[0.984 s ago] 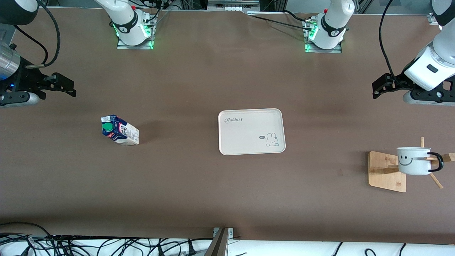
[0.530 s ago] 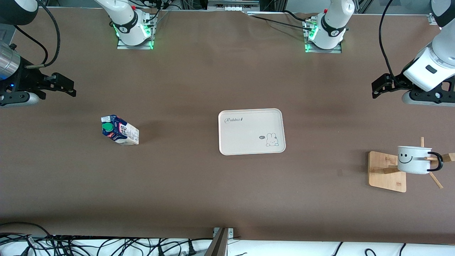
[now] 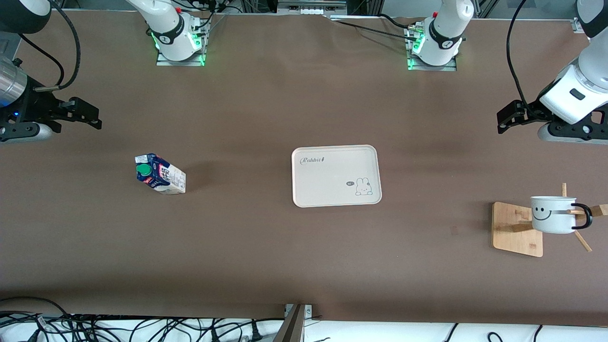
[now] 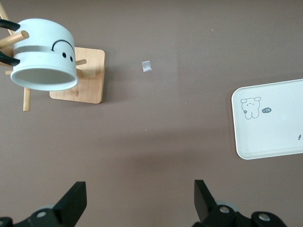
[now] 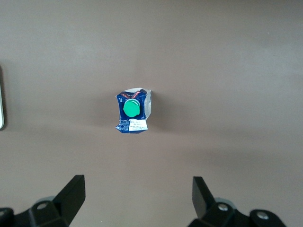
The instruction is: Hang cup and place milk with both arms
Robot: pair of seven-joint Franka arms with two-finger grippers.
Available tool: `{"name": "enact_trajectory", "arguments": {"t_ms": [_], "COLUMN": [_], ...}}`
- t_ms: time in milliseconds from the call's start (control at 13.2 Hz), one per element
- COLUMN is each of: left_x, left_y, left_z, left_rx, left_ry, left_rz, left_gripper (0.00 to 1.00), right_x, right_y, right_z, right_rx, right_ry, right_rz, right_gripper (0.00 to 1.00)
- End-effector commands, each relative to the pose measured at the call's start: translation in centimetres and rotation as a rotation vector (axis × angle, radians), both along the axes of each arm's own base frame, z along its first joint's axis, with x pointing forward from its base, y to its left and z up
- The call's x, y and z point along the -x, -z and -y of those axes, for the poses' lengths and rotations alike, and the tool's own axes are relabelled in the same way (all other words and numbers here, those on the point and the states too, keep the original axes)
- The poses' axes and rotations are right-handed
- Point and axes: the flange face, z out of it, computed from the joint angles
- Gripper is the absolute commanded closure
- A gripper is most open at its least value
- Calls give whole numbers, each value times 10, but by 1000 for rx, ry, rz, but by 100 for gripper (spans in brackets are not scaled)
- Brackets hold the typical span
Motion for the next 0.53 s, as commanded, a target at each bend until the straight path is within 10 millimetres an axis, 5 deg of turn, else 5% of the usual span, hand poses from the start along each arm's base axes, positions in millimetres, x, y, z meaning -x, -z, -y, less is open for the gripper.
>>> {"name": "enact_trajectory", "arguments": {"t_ms": [0,454], "left_x": [-4,-4], "left_y": [-5,-5], "left_z": [2,2], "left_rx": [2,2], "left_ry": [17,17], "left_rz": [-4,-4], "left_gripper": [0,0], "right_x": [-1,-1], "right_y": [-6,-6], "right_z": [1,-1], "right_rx": [12,12], "right_ry": [16,11], "right_rz": [-3,-1], "right_gripper": [0,0]}}
